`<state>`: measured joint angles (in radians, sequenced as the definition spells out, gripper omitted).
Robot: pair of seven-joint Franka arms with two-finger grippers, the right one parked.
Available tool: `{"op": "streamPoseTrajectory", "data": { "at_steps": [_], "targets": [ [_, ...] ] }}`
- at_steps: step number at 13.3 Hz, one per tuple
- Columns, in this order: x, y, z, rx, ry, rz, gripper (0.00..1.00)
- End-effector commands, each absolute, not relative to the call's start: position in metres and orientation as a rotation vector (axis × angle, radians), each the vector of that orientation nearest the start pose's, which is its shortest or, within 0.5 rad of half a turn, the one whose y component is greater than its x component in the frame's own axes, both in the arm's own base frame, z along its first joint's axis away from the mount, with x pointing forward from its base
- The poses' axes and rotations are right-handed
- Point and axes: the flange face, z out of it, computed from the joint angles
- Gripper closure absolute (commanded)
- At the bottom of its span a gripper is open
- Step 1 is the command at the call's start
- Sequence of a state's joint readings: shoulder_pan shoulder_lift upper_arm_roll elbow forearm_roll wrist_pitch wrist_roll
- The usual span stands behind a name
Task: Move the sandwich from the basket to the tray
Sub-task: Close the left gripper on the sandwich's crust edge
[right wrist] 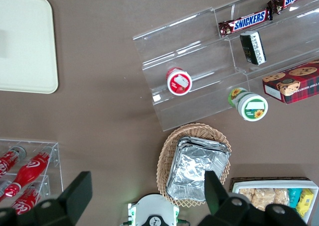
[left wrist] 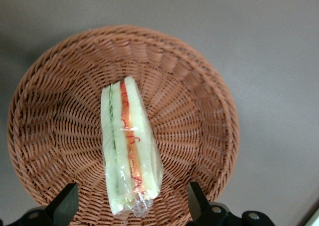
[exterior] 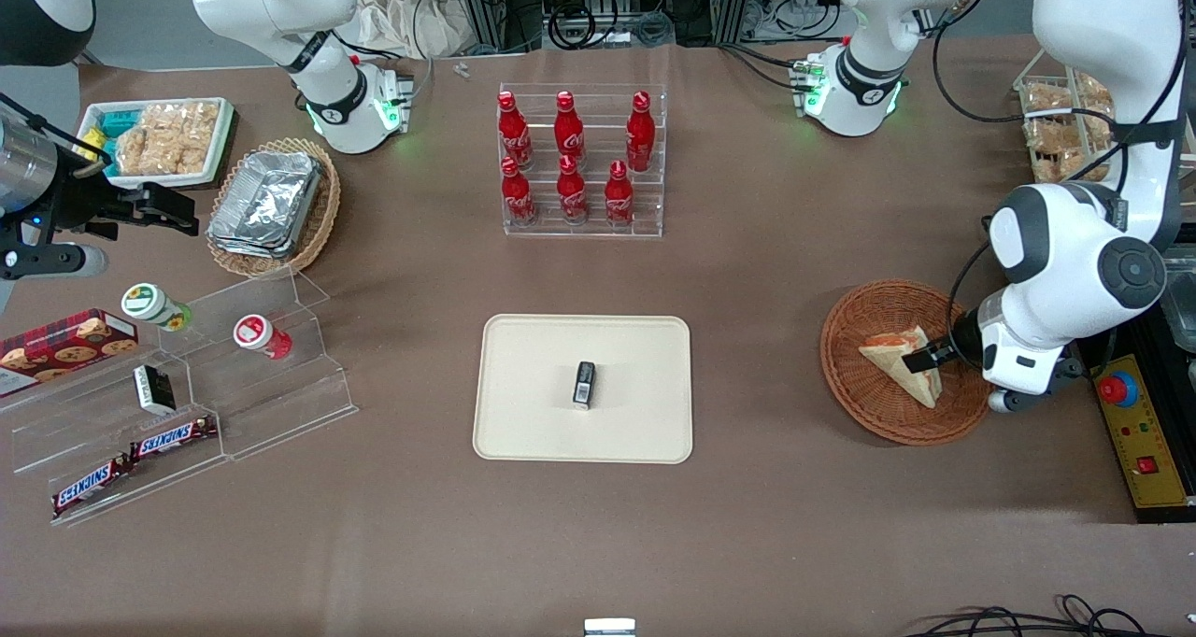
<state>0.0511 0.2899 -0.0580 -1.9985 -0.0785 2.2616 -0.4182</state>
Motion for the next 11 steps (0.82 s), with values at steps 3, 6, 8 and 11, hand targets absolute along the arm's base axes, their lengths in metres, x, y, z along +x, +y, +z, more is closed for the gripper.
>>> {"op": "streamPoseTrajectory", "data": {
  "at_steps": [3,6,8,11],
  "targets": [
    [0.587,-0.003,0.284,-3.100,-0.846,0.031,0.01],
    [0.588,-0.002,0.272,-3.093,-0.877,0.020,0.01],
    [0.585,-0.001,0.266,-3.091,-0.886,0.007,0.02],
    [0.584,-0.002,0.264,-3.091,-0.890,-0.007,0.16]
  ]
}}
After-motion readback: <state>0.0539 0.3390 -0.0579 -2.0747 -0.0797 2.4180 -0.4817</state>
